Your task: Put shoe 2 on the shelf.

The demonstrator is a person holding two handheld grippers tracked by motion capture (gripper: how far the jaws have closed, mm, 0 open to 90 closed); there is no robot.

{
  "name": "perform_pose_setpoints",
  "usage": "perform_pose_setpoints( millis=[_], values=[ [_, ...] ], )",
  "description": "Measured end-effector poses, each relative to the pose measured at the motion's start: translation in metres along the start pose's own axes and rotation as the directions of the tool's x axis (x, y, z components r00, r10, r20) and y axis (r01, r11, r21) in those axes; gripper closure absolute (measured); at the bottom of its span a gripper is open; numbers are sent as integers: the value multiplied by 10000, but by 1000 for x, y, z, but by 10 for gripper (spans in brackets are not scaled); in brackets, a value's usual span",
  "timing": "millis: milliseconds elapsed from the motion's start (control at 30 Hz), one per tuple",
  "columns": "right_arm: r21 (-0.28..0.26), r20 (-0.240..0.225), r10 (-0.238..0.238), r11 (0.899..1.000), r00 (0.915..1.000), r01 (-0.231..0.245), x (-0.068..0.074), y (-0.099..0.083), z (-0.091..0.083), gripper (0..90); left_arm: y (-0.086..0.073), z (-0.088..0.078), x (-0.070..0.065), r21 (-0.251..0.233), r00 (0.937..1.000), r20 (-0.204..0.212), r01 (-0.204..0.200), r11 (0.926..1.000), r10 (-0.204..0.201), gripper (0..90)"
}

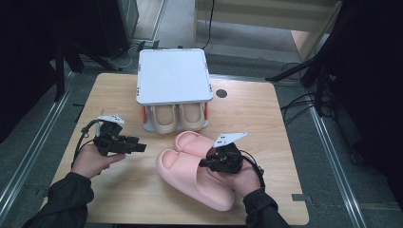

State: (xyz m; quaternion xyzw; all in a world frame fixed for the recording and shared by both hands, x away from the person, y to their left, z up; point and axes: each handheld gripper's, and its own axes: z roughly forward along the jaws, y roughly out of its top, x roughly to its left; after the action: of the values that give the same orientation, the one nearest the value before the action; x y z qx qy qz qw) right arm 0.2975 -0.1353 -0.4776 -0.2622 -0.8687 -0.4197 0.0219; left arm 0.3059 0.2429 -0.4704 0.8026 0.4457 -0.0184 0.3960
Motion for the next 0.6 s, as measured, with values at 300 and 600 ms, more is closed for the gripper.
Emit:
perform_pose_setpoints(
  millis=[300,600],
  values=[
    [299,-941,-458,9984,9945,488,-2,13,15,773,-16,-15,2,-149,9990,-322,300,9994,-305,434],
    [611,-1423,-943,9927,9853,1038,4,30,35,772,-35,-29,4,-328,9950,-683,708,9970,-729,424]
  ],
)
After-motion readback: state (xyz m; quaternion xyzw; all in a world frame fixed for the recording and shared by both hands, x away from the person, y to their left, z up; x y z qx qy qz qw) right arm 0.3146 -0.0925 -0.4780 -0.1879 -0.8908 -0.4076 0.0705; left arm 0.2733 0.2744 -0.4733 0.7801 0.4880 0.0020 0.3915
